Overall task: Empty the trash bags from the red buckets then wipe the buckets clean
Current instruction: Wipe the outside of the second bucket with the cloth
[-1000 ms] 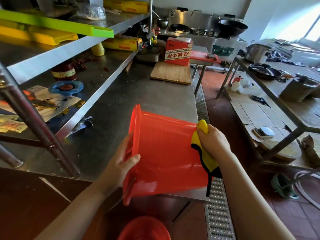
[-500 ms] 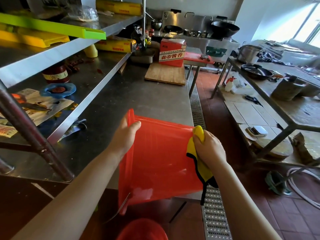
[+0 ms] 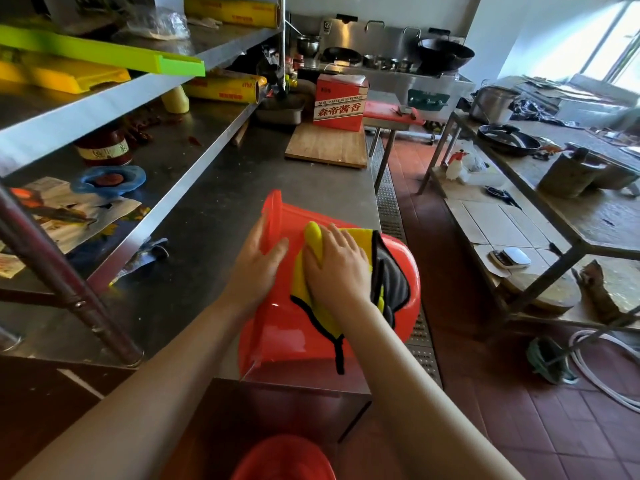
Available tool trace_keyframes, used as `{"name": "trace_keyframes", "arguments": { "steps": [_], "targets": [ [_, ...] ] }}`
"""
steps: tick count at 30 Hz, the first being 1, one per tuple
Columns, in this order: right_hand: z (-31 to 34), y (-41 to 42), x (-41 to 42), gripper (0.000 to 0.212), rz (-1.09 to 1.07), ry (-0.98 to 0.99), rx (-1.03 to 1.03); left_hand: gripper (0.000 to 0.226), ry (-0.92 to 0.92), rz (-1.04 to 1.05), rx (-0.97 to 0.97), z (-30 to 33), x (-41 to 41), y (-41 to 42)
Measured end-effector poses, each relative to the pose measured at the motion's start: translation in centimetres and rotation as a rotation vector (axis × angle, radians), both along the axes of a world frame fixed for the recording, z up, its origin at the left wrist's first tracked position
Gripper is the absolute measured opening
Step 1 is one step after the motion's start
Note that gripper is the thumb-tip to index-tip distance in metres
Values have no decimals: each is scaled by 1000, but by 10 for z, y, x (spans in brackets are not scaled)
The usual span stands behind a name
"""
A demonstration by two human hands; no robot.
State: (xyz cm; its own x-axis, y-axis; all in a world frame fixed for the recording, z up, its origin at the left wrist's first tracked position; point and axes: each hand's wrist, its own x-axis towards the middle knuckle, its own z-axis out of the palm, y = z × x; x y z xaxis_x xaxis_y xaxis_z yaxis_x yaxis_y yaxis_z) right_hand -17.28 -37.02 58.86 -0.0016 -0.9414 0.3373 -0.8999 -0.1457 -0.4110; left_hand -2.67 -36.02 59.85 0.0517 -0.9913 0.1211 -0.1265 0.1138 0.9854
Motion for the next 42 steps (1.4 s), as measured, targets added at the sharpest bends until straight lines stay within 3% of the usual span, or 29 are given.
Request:
{"name": "trace_keyframes", "arguments": {
  "steps": [3, 6, 12, 17, 21, 26, 34, 38, 42],
  "targets": [
    [-8, 0, 21, 57, 79, 27, 5, 44, -49, 21, -10, -11, 2, 2],
    [-10, 4, 33, 65, 99, 58, -38, 39, -56, 23, 3, -17, 6, 4],
    [-12, 3, 25, 53, 146, 69, -64, 48, -17, -5, -17, -23, 7, 6],
    [-19, -13, -7, 57, 1, -9, -23, 54, 53, 6, 2, -25, 9, 10],
    [-23, -28, -48, 75, -117, -46, 43, 51, 82, -6, -4, -27, 8, 17],
    [-29, -38, -97, 52, -193, -81, 81, 49, 129, -46, 21, -32, 8, 26],
    [-31, -35, -143, 50, -399, -211, 250, 53, 181, -59, 28, -42, 8, 46],
    [-24, -28, -135, 54, -335, -143, 163, 50, 193, -76, 44, -40, 9, 51],
    [-16, -25, -100, 44, -233, -31, 66, 49, 260, -105, 84, -33, 10, 53]
  ]
}}
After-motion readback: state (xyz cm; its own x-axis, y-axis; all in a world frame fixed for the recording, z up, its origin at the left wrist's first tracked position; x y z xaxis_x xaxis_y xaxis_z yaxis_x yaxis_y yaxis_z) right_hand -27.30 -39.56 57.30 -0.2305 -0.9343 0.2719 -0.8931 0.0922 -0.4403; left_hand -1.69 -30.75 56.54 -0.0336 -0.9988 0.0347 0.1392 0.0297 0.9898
